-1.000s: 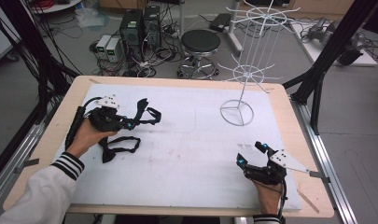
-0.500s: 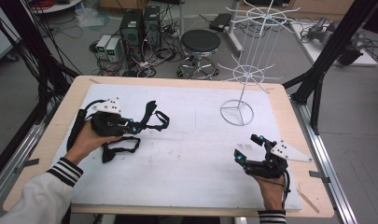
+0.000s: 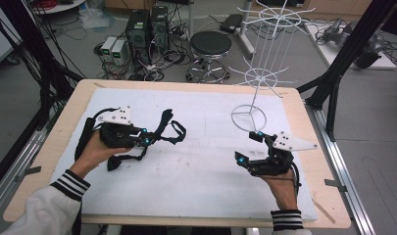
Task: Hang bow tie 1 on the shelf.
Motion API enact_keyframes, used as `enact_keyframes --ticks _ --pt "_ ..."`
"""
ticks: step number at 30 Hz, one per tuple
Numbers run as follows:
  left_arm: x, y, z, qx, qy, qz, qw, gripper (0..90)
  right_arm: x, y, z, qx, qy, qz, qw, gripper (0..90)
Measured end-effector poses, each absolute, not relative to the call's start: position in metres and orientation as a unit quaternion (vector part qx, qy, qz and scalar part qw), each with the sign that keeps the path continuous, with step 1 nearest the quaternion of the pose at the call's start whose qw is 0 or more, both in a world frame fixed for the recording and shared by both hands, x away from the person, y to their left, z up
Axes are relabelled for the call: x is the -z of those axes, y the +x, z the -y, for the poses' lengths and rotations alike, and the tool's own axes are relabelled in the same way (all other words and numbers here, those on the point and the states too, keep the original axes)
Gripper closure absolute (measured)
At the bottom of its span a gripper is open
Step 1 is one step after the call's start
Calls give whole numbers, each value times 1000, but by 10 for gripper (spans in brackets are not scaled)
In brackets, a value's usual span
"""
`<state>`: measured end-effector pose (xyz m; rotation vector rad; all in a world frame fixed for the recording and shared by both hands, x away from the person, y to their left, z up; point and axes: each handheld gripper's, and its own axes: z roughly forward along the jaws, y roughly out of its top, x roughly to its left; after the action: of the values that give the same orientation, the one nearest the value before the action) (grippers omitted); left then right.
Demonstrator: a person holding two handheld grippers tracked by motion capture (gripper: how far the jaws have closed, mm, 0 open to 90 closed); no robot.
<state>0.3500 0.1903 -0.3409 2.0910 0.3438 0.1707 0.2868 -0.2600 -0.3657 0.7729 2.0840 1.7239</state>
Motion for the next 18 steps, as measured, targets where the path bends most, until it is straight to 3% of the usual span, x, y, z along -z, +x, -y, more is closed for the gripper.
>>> enact_keyframes --ticks 18 --pt "336 332 -165 -56 858 -75 506 816 342 303 233 -604 219 -759 105 103"
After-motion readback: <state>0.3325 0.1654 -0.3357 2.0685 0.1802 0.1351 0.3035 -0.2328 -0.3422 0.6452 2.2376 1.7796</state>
